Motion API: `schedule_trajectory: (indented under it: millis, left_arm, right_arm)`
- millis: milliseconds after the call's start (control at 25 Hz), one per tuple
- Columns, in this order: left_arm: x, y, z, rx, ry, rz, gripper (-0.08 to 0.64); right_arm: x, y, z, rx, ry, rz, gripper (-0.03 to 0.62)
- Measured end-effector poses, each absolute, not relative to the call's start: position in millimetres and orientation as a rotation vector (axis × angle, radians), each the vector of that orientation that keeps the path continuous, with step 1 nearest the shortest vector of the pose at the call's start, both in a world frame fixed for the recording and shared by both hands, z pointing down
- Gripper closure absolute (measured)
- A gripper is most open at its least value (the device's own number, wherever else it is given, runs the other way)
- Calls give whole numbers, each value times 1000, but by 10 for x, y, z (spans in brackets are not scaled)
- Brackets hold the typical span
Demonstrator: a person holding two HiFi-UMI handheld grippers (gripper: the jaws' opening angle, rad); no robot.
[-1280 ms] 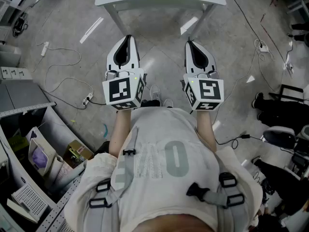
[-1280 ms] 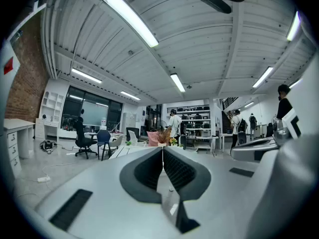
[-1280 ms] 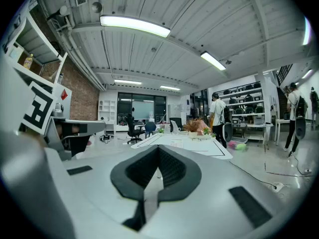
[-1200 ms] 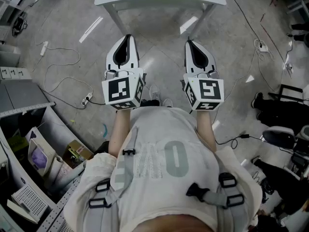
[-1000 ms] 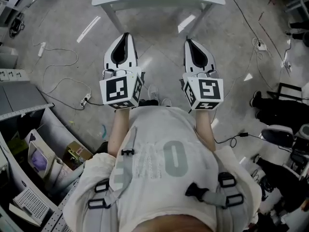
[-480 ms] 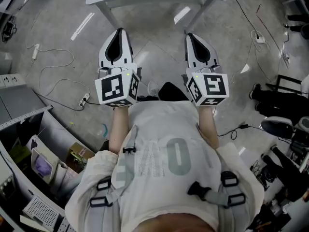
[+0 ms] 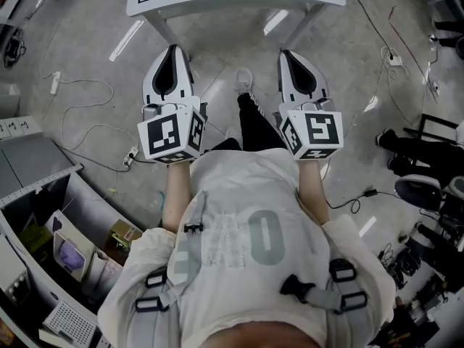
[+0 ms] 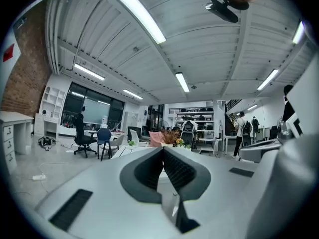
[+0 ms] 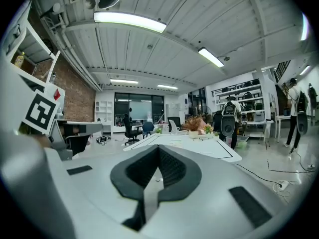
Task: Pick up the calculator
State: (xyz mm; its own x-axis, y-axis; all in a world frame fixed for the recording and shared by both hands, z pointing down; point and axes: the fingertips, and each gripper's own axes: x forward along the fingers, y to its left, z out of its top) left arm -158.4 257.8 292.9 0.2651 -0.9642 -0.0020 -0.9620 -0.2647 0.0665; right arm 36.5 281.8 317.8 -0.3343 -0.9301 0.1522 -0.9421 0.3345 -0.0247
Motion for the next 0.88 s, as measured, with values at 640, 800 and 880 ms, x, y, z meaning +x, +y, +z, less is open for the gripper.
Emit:
schedule_trajectory:
  millis: [640,800,880]
  left_arm:
    - [-1377,615,2696,2464,-1954,-57,538]
    - [-1355,29,2515,2443,-1991,-62,538]
    - [-1325,-226,2441,2448,-2017,-58,538]
  right_arm:
    - [481,599,2994,1636,-2566,82,588]
    - [513,-11,2852,1594,-2583,47,588]
    - [542,-289,2792,1586,-2603,37,588]
